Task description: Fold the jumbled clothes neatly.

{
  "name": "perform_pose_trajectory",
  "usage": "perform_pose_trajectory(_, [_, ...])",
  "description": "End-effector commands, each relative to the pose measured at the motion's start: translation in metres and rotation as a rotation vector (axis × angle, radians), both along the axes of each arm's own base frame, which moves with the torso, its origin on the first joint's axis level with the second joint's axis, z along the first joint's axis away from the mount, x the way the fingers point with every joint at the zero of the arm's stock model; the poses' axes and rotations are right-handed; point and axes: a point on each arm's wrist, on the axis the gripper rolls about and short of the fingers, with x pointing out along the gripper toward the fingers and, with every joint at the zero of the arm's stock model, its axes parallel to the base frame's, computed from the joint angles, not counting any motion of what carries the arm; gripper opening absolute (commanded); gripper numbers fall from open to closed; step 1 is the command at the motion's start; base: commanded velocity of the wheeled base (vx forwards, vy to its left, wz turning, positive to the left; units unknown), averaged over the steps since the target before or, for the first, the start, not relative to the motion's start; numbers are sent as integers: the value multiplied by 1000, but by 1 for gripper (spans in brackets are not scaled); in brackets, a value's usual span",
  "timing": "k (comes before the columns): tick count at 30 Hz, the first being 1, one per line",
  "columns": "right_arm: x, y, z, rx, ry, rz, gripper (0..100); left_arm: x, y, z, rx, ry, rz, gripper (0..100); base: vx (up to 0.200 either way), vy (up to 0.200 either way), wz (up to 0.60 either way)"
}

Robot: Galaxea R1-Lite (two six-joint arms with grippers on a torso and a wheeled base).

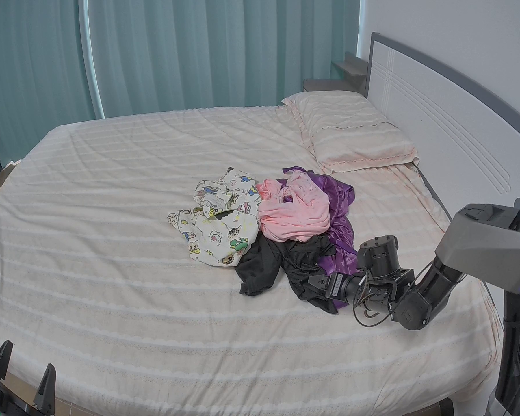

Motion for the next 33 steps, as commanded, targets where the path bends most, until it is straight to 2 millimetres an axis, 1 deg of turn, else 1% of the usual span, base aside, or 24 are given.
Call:
perform_pose_trajectory(1, [10,7,-22,-14,25,-2,100,0,0,-5,0,0,0,100,0,0,0])
perform_pose_trajectory(5, [16,9,-32,-19,31,-5,100,0,0,-5,-2,0,0,100,0,0,0])
perform_pose_trajectory(6, [16,11,-43,-32,47,-6,100,0,0,-5,-2,0,0,100,0,0,0])
perform_pose_trajectory(7, [16,12,-48,-38,49,-9,100,0,0,-5,-2,0,0,100,0,0,0])
perform_pose_trajectory(14, [20,14,-46,-37,36,-17,100,0,0,-5,-4,0,0,100,0,0,0])
perform_pose_trajectory(17, [21,21,-46,-37,27,-2,100,0,0,-5,-4,0,0,100,0,0,0])
perform_pose_trajectory(18, [22,22,-46,-36,22,-2,0,0,0,-5,-4,0,0,100,0,0,0])
perform_pose_trajectory(22, [24,24,-49,-46,18,-2,0,0,0,-5,0,1,0,100,0,0,0])
perform_pose_trajectory(30, [23,18,-47,-65,13,-25,0,0,0,-5,-2,0,0,100,0,0,0])
perform_pose_trajectory(31, [15,13,-36,-47,15,-28,0,0,0,-5,-2,0,0,100,0,0,0])
perform_pose_trajectory(33, [3,5,-23,-32,26,-11,0,0,0,-5,-2,0,0,100,0,0,0])
